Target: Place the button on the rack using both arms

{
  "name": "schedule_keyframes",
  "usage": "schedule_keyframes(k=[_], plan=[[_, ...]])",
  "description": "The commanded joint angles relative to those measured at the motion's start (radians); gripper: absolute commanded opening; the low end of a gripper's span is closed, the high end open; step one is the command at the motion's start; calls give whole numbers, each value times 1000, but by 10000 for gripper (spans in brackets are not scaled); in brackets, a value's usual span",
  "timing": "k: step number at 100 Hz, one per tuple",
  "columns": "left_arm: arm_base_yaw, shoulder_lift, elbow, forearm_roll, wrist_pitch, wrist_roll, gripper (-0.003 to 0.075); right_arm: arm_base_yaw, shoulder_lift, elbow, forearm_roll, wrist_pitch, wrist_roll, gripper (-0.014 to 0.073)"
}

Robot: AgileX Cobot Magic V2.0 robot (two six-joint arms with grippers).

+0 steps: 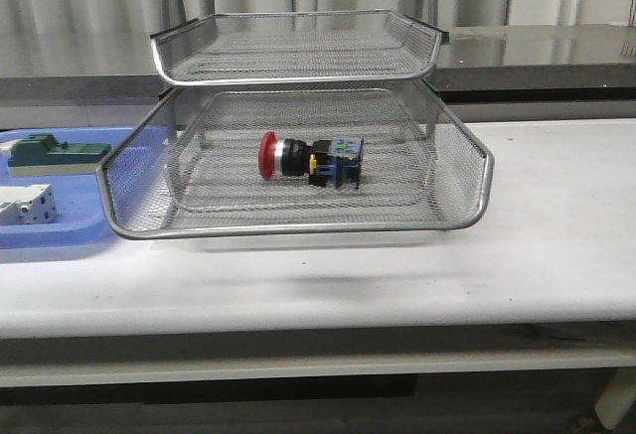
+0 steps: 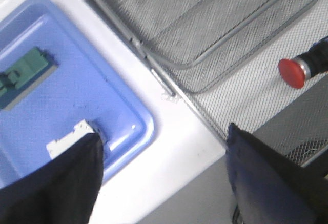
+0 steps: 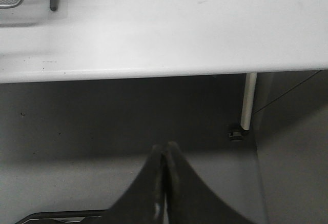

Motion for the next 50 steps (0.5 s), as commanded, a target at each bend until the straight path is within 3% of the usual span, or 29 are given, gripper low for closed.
schedule_keyframes(k=[1, 50], plan=[[40, -112, 67, -36, -74, -13, 484, 3, -1, -31, -24, -50, -2, -71], [222, -634, 845, -134, -736, -46, 484, 3, -1, -31, -24, -50, -2, -71]])
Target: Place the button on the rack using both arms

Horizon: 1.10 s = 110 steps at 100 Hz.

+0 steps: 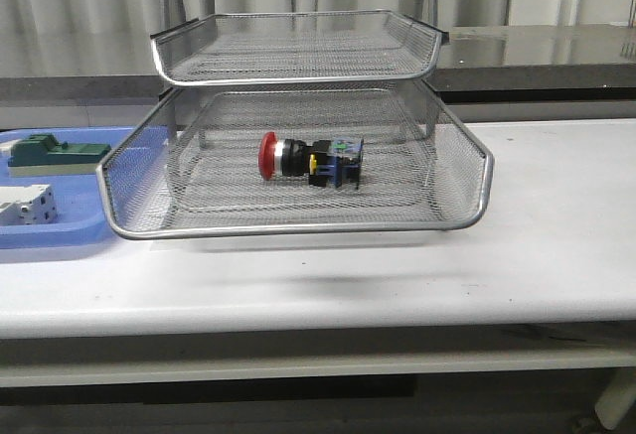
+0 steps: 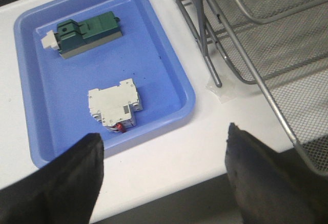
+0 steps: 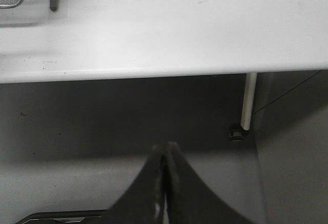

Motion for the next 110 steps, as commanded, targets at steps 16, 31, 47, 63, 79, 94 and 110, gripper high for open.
schedule_keyframes(k=[16, 31, 47, 63, 79, 94, 110], plan=[[13, -239, 296, -52, -394, -19, 484, 3, -1, -31, -24, -50, -2, -71], [13, -370, 467, -127, -616, -23, 484, 3, -1, -31, -24, -50, -2, -71], [13, -475, 598, -134, -792, -23, 484, 3, -1, -31, -24, -50, -2, -71], [13, -511, 647, -134, -839, -23, 484, 3, -1, -31, -24, -50, -2, -71], [13, -511, 649, -134, -835, -23, 484, 3, -1, -31, -24, -50, -2, -71], [13, -511, 649, -134, -835, -23, 484, 3, -1, -31, -24, -50, -2, -71], [13, -511, 649, -134, -835, -23, 473, 3, -1, -31, -24, -50, -2, -71]])
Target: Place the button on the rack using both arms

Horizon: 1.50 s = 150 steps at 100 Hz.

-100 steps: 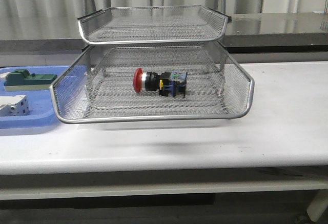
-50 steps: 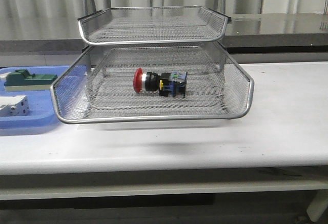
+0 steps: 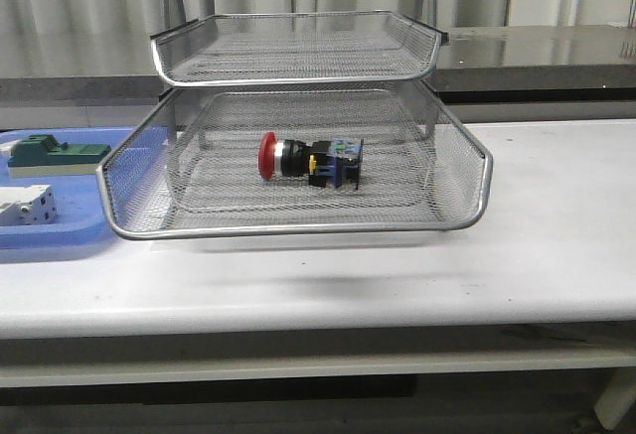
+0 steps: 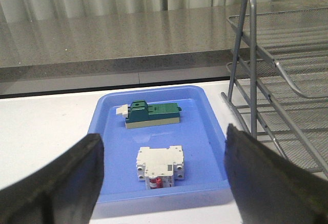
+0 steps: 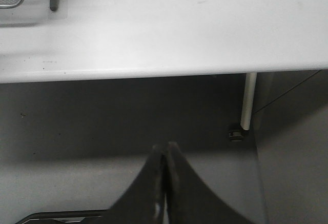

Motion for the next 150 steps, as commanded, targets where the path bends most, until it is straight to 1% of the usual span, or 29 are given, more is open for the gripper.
schedule_keyframes(k=[1, 5, 10, 17, 29, 39, 88, 102, 116, 124, 141, 150], plan=[[3, 1, -28, -10, -86, -7, 465, 3, -1, -31, -24, -52, -2, -71], [3, 1, -28, -10, -86, -7, 441, 3, -1, -31, -24, -52, -2, -71], [3, 1, -28, -10, -86, -7, 393, 3, -1, -31, -24, -52, -2, -71], [3, 1, -28, -10, -86, -7, 304, 3, -1, -31, -24, -52, -2, -71], [3, 1, -28, -10, -86, -7, 125, 3, -1, -31, -24, -52, -2, -71], [3, 1, -28, -10, -86, -7, 3, 3, -1, -31, -24, -52, -2, -71], [3, 1, -28, -10, -86, -7, 4, 3, -1, -31, -23, -66, -2, -71], [3, 1, -28, -10, -86, -7, 4, 3, -1, -31, 5, -83, -2, -71], [3, 1, -28, -10, -86, -7, 4, 3, 4, -31, 65, -139, -3, -71], [3, 1, -28, -10, -86, -7, 4, 3, 20, -31, 127, -169, -19, -70], [3, 1, -28, -10, -86, -7, 4, 5, 115, -32, 292, -198, -144, -69], [3, 1, -28, -10, -86, -7, 4, 25, 180, -32, 386, -207, -210, -68]])
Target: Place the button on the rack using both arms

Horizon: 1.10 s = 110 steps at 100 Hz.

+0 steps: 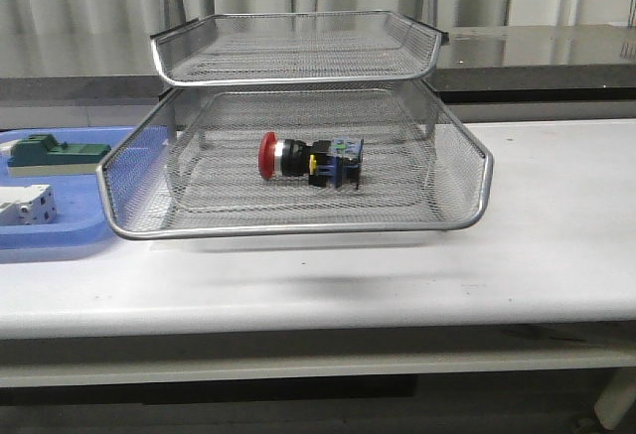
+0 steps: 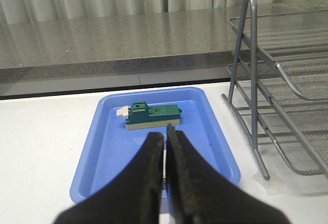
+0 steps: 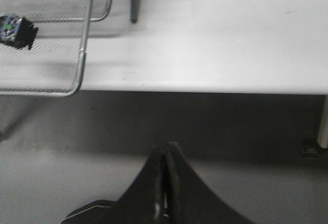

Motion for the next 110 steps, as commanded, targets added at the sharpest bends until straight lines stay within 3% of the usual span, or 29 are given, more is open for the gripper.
schedule_keyframes(k=[1, 53, 110], plan=[[3, 1, -28, -10, -79, -6, 4, 18, 62, -32, 97, -73, -77, -68], [3, 1, -28, -10, -79, -6, 4, 382, 470, -119, 140, -202, -107, -67], [3, 1, -28, -10, -79, -6, 4, 615, 828, -297, 88, -258, -125, -67]])
